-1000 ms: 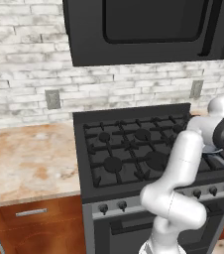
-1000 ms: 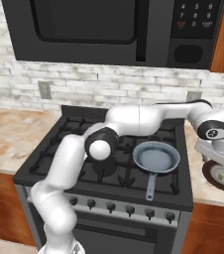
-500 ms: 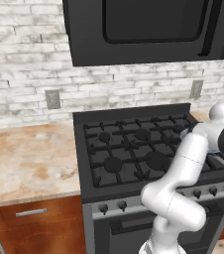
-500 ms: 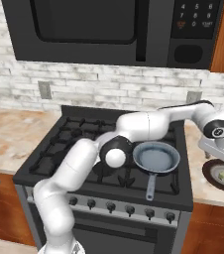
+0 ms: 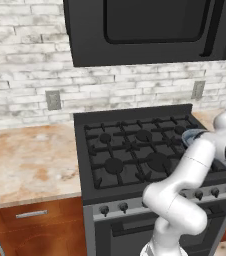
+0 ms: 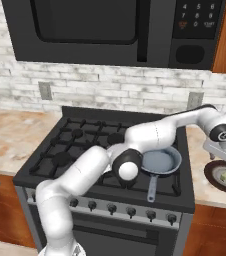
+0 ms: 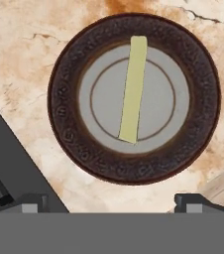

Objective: Pick up the butter stick and place it in the pan. Then turn on the burner for the pan.

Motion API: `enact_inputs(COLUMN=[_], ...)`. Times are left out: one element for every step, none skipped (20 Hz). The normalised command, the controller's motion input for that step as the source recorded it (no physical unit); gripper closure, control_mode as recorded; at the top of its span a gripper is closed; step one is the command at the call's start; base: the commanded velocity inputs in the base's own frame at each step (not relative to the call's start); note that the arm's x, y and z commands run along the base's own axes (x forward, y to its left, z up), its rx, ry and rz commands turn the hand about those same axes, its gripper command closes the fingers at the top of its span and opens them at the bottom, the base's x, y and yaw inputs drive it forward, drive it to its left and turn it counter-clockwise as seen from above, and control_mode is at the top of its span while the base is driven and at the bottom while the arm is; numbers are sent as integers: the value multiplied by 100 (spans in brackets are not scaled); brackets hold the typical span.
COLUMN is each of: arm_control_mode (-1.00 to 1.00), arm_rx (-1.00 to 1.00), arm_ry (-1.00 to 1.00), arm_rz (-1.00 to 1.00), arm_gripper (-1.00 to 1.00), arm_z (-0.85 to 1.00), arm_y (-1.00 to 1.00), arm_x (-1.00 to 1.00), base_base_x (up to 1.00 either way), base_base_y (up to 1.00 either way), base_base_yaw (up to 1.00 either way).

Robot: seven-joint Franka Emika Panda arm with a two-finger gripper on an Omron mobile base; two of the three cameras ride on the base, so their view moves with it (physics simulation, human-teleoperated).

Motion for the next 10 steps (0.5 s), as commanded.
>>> enact_inputs(arm_control_mode=[-100, -100, -100, -100, -100, -100, -100, -100, -100, -100], arm_rx=[0, 0, 0, 0, 0, 0, 0, 0, 0, 0], arm_ry=[0, 0, 0, 0, 0, 0, 0, 0, 0, 0], arm_rz=[0, 0, 0, 0, 0, 0, -1, -1, 0, 0], arm_gripper=[-100, -100, -100, -100, -100, -100, -100, -100, -100, -100], arm_z=[-16, -16, -15, -17, -21, -21, -19, -19, -16, -16], arm_y=[-15, -14, -14, -14, -18, -20, -21, -22, -24, -22], arm_x=[29, 29, 27, 24, 19, 15, 11, 11, 11, 10], base_base_x=[0, 0, 0, 0, 0, 0, 0, 0, 0, 0], base_base_y=[0, 0, 0, 0, 0, 0, 0, 0, 0, 0], base_base_yaw=[0, 0, 0, 0, 0, 0, 0, 0, 0, 0])
